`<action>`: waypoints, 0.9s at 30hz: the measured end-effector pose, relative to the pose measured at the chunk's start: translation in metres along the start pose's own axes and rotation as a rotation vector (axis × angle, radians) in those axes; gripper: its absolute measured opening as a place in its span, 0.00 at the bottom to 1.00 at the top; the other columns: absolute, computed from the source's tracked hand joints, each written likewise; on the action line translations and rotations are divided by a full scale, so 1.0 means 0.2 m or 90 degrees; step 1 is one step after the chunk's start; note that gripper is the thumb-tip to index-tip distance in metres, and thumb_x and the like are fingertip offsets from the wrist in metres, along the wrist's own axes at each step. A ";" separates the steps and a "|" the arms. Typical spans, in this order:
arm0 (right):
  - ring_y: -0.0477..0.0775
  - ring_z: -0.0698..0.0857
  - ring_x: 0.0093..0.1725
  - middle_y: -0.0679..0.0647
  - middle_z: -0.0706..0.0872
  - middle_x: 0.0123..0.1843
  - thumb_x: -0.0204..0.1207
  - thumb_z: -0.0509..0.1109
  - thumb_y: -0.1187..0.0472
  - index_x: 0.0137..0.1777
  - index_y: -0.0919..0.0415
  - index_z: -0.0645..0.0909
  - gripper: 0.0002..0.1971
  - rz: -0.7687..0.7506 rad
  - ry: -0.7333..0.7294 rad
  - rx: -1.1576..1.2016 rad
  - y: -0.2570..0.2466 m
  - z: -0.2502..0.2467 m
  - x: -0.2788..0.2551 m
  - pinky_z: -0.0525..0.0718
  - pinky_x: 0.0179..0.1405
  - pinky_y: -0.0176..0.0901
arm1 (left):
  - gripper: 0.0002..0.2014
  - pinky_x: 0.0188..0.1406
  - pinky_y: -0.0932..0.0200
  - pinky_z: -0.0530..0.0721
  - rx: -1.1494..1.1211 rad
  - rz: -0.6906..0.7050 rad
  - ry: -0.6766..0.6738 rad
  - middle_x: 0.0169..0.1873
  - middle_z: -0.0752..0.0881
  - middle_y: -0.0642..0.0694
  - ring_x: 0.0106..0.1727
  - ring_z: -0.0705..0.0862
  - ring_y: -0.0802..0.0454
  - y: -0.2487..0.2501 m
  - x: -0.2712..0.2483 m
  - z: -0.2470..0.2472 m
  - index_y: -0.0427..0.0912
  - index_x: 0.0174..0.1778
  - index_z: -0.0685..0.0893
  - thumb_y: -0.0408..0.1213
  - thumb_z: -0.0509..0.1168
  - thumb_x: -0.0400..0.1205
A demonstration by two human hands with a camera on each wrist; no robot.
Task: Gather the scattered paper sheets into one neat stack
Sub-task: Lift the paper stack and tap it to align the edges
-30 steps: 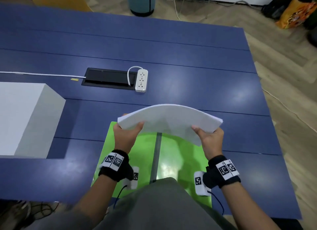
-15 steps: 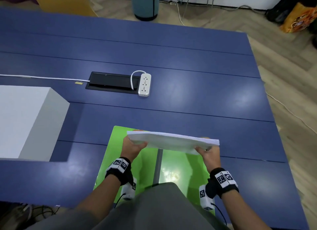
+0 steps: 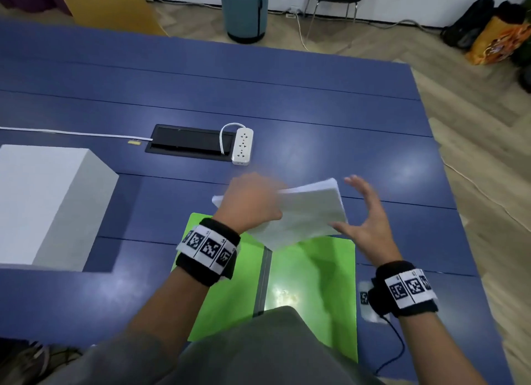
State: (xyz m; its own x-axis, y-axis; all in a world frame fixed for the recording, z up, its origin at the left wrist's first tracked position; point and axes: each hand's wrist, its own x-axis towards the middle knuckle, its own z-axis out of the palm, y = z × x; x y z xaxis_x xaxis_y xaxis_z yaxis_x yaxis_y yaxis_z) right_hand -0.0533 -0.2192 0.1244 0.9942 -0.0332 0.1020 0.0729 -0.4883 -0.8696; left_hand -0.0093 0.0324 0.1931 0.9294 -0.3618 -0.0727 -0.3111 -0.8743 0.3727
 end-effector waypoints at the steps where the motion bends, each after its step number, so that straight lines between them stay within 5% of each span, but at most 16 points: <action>1: 0.46 0.73 0.75 0.45 0.78 0.72 0.60 0.84 0.65 0.70 0.47 0.76 0.37 -0.003 -0.051 0.011 -0.04 0.02 0.02 0.67 0.76 0.46 | 0.12 0.39 0.54 0.75 0.049 0.024 -0.010 0.32 0.84 0.48 0.43 0.81 0.40 0.05 0.01 -0.04 0.57 0.43 0.85 0.43 0.69 0.64; 4: 0.38 0.86 0.43 0.41 0.91 0.42 0.64 0.80 0.73 0.43 0.52 0.89 0.15 0.099 -0.026 0.183 -0.13 0.08 0.01 0.82 0.50 0.45 | 0.14 0.38 0.55 0.72 0.110 0.085 0.010 0.31 0.81 0.49 0.45 0.82 0.39 0.15 0.02 -0.09 0.59 0.49 0.85 0.41 0.68 0.68; 6: 0.36 0.84 0.33 0.38 0.89 0.32 0.64 0.79 0.76 0.32 0.50 0.89 0.17 0.111 0.046 0.230 -0.12 0.10 -0.02 0.83 0.41 0.38 | 0.14 0.40 0.55 0.77 0.029 0.052 0.040 0.33 0.85 0.53 0.45 0.83 0.44 0.12 -0.01 -0.12 0.61 0.49 0.85 0.43 0.69 0.68; 10: 0.40 0.84 0.33 0.39 0.89 0.31 0.64 0.79 0.76 0.32 0.46 0.90 0.19 0.111 0.122 0.275 -0.07 0.10 -0.06 0.83 0.37 0.34 | 0.16 0.45 0.55 0.84 -0.252 -0.071 0.095 0.33 0.88 0.61 0.41 0.86 0.56 -0.11 -0.09 -0.05 0.62 0.44 0.84 0.46 0.73 0.61; 12: 0.41 0.84 0.33 0.41 0.89 0.31 0.64 0.79 0.77 0.31 0.53 0.90 0.16 0.123 0.146 0.301 -0.06 0.11 -0.08 0.84 0.37 0.35 | 0.17 0.40 0.58 0.86 -0.495 -0.069 0.103 0.37 0.89 0.52 0.39 0.86 0.57 -0.17 -0.13 0.02 0.55 0.45 0.86 0.34 0.78 0.64; 15: 0.40 0.86 0.33 0.41 0.90 0.33 0.63 0.79 0.77 0.37 0.57 0.87 0.14 0.122 0.162 0.324 -0.10 0.14 -0.08 0.84 0.38 0.33 | 0.19 0.41 0.66 0.85 -0.721 -0.137 0.137 0.36 0.90 0.57 0.39 0.87 0.62 -0.13 -0.14 0.15 0.45 0.45 0.84 0.18 0.76 0.67; 18: 0.39 0.86 0.33 0.40 0.90 0.32 0.64 0.78 0.77 0.38 0.58 0.86 0.13 0.120 0.178 0.329 -0.16 0.18 -0.06 0.83 0.38 0.32 | 0.14 0.36 0.67 0.85 -0.782 -0.192 0.216 0.32 0.90 0.59 0.34 0.87 0.64 -0.07 -0.12 0.22 0.42 0.41 0.85 0.21 0.76 0.66; 22: 0.37 0.86 0.33 0.37 0.89 0.32 0.66 0.78 0.76 0.38 0.55 0.85 0.13 0.086 0.199 0.324 -0.22 0.17 -0.02 0.83 0.38 0.30 | 0.15 0.36 0.69 0.84 -0.792 -0.143 0.321 0.30 0.89 0.62 0.33 0.86 0.67 0.00 -0.08 0.16 0.41 0.41 0.85 0.17 0.74 0.69; 27: 0.35 0.87 0.36 0.45 0.90 0.40 0.68 0.77 0.75 0.43 0.54 0.83 0.15 0.186 0.096 0.256 -0.08 0.22 -0.08 0.84 0.41 0.32 | 0.19 0.40 0.68 0.85 -0.766 -0.236 0.244 0.35 0.89 0.59 0.38 0.87 0.61 -0.11 -0.11 0.33 0.43 0.47 0.81 0.15 0.72 0.69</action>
State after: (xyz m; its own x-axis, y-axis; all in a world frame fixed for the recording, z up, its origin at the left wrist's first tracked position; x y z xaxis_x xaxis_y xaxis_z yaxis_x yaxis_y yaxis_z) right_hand -0.0662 -0.1723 0.1147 0.9575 -0.2575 -0.1297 -0.1517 -0.0674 -0.9861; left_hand -0.0366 0.0375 0.1258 0.9798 0.1245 -0.1566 0.1574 0.0036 0.9875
